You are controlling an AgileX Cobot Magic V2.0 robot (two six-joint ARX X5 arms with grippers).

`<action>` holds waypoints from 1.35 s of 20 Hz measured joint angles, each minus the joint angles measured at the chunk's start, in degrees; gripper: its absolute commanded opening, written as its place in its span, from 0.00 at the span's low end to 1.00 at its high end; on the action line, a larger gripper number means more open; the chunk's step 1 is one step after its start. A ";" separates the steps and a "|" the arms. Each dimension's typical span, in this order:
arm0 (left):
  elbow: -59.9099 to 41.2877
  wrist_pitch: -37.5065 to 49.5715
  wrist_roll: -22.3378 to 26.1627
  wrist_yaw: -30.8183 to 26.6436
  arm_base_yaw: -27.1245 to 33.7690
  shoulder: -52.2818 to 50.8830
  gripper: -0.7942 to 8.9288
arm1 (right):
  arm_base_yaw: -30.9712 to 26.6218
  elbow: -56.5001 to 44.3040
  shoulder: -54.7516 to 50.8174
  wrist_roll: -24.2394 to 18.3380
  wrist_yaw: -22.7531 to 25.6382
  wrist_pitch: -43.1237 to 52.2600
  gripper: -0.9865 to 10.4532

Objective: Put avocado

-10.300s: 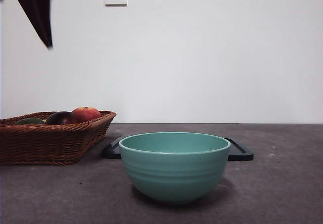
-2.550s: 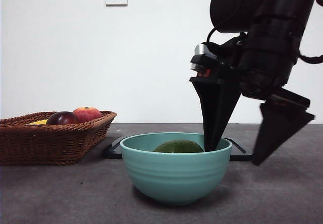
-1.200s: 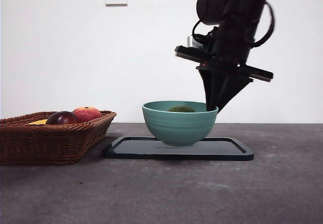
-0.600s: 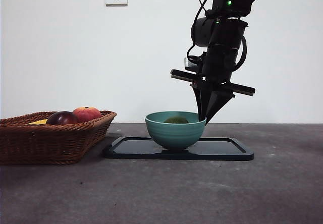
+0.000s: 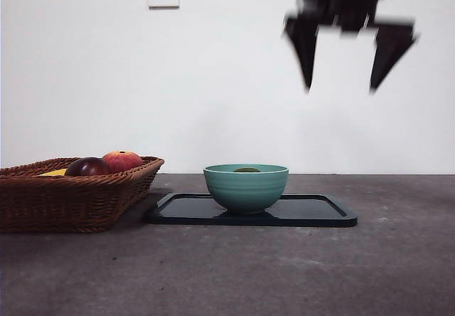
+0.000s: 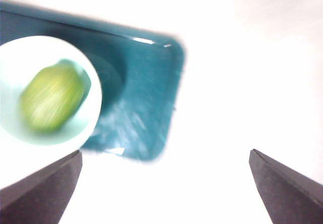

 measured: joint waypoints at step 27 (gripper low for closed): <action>0.02 0.20 0.00 -0.02 0.00 0.00 0.62 | 15.54 -55.95 -78.84 -2.34 -3.02 6.51 0.61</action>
